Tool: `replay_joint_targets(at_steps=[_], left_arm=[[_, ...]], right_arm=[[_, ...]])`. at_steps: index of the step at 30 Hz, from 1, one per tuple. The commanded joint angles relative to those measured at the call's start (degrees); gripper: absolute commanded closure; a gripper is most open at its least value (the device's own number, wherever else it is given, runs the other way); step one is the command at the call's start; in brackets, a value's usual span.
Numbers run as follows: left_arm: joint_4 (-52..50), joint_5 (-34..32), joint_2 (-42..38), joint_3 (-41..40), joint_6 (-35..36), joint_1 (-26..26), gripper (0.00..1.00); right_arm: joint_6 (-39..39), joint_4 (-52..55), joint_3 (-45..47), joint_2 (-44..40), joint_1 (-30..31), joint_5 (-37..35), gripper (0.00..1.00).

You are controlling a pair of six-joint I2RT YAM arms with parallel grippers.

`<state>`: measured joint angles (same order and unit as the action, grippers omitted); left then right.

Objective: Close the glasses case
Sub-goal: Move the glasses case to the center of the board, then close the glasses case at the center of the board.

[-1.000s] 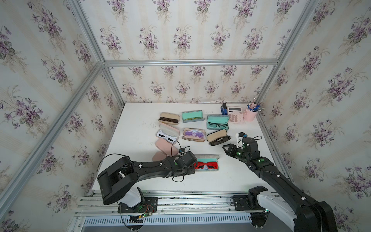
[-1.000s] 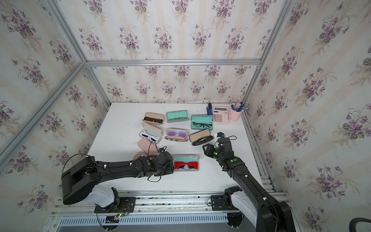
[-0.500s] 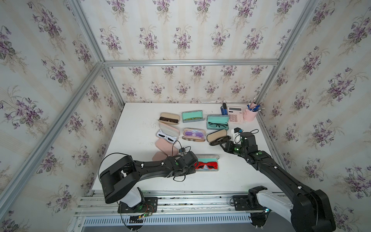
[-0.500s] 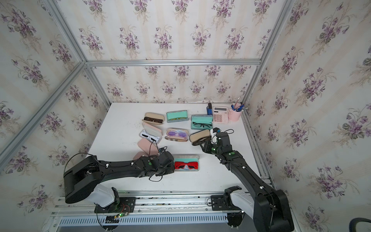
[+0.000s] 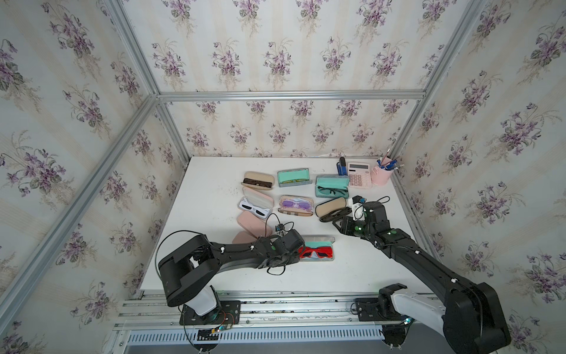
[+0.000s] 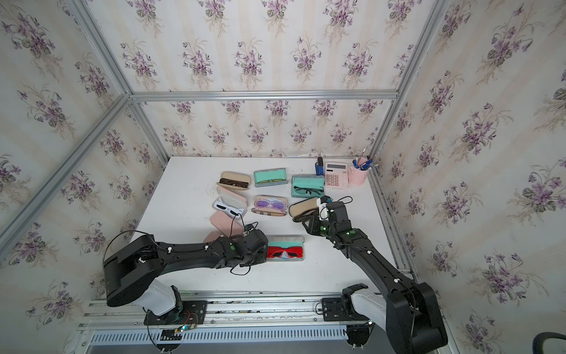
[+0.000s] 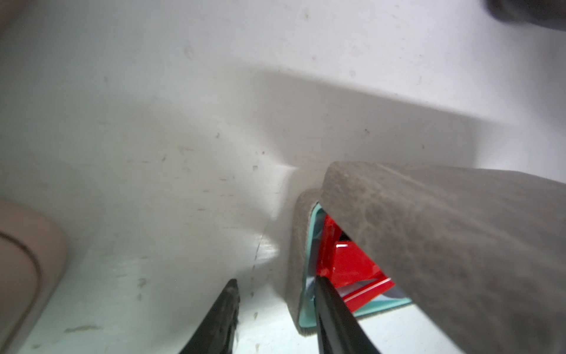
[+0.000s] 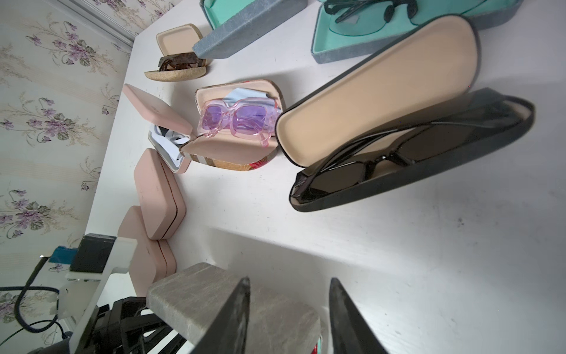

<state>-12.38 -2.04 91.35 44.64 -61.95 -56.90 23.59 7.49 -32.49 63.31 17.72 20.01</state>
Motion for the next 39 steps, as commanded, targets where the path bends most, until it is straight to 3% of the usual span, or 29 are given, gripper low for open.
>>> replay_joint_targets(at_steps=[1, 11, 23, 39], left_arm=[[-3.7, -0.01, 0.49, 0.1, 0.76, 0.13, 0.59], [-4.89, -0.59, 2.5, 3.02, 3.05, 1.58, 0.64], [-6.27, -1.39, 2.93, 4.12, 6.61, 3.42, 0.66], [-5.77, -0.77, 2.91, 3.92, 9.83, 5.58, 0.67]], right_arm=[[-1.57, 0.36, -0.56, 0.59, 0.77, 0.61, 0.57], [-4.59, -1.26, 2.88, -2.48, 3.56, 5.5, 0.55], [-5.25, -1.6, 3.9, -1.0, 9.81, 1.7, 0.51], [-3.08, -5.1, 8.23, -1.79, 17.99, -1.05, 0.54]])
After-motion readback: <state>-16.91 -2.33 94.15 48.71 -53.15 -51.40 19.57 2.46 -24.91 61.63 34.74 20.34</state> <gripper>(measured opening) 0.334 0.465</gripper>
